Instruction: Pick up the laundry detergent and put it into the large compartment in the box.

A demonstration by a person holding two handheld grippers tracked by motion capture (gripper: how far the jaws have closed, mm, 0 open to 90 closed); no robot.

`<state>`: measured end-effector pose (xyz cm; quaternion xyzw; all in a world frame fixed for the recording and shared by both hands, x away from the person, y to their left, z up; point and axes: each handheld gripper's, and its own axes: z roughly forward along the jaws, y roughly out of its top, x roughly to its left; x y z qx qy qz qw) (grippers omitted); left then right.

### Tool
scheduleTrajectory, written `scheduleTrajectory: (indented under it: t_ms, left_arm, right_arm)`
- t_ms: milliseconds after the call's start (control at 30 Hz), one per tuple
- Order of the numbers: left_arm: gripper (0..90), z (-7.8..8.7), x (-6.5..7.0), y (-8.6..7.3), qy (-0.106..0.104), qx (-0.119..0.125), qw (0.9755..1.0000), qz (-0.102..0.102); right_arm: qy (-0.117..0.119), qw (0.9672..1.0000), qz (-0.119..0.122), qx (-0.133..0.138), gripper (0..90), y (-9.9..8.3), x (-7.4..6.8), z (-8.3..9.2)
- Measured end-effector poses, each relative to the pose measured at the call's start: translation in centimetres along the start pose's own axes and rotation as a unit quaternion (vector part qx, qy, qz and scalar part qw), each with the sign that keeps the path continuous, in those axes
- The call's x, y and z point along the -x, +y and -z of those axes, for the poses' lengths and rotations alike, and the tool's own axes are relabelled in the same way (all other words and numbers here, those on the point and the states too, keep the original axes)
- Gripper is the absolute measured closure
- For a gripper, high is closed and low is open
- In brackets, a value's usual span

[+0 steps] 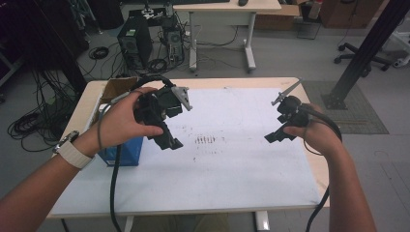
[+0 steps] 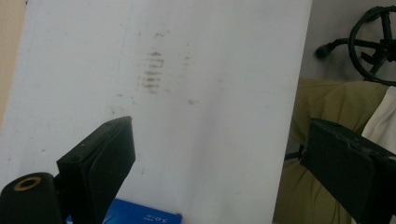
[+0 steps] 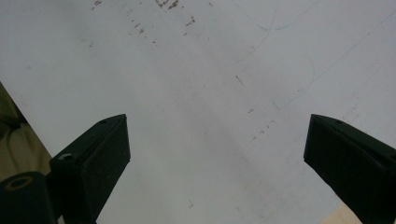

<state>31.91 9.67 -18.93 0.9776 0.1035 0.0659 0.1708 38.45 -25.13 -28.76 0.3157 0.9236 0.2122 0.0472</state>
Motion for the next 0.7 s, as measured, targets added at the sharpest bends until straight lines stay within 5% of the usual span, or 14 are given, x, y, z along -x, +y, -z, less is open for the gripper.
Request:
scheduleTrajectory:
  t_ms: [700]
  left_arm:
    - [9.8, -0.09, -0.56, -0.50, -0.001, 0.002, 0.9999, 0.011]
  right_arm:
    - [0.002, 1.0000, 0.003, 0.000, 7.2, 0.15, 0.01, -0.38]
